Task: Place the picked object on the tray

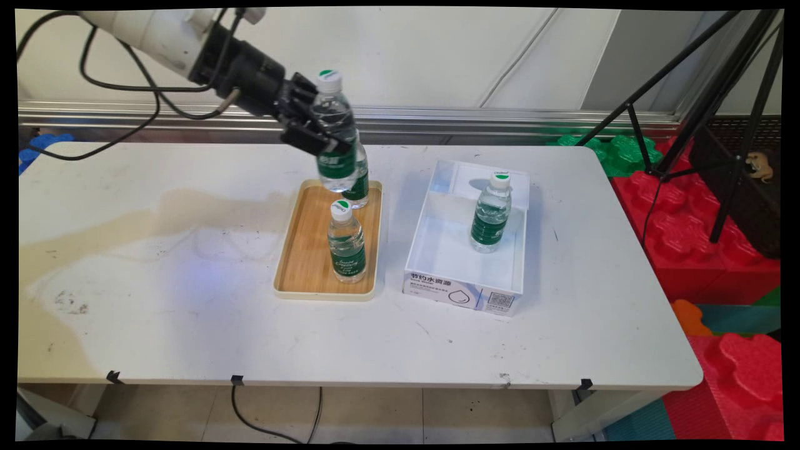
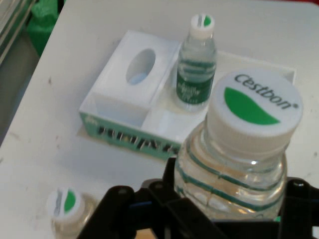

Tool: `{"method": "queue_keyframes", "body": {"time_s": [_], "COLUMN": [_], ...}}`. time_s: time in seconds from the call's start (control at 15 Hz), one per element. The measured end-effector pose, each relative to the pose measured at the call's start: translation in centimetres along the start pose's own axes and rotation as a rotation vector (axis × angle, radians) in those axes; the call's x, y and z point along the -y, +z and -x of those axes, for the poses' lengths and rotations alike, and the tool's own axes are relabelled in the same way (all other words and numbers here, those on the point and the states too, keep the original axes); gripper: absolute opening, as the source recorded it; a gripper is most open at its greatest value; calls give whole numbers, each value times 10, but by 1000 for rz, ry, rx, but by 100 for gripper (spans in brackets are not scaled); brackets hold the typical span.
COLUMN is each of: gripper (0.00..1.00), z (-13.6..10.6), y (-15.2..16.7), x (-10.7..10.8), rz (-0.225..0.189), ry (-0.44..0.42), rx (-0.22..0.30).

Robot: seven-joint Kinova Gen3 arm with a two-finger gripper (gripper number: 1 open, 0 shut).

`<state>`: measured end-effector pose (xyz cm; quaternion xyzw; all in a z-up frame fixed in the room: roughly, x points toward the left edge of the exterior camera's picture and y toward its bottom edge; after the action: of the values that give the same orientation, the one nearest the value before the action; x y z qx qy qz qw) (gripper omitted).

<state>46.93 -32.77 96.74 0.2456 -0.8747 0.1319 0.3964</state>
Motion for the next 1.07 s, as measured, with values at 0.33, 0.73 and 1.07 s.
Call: {"method": "queue_keyframes", "body": {"time_s": [0.33, 0.73, 1.07], "gripper": [0, 0, 0], "z": [28, 54, 88], "y": [-21, -10, 9], "x": [3, 17, 38], "rz": [-38, -71, -117], "ry": [-29, -44, -66], "rx": [60, 102, 120]}}
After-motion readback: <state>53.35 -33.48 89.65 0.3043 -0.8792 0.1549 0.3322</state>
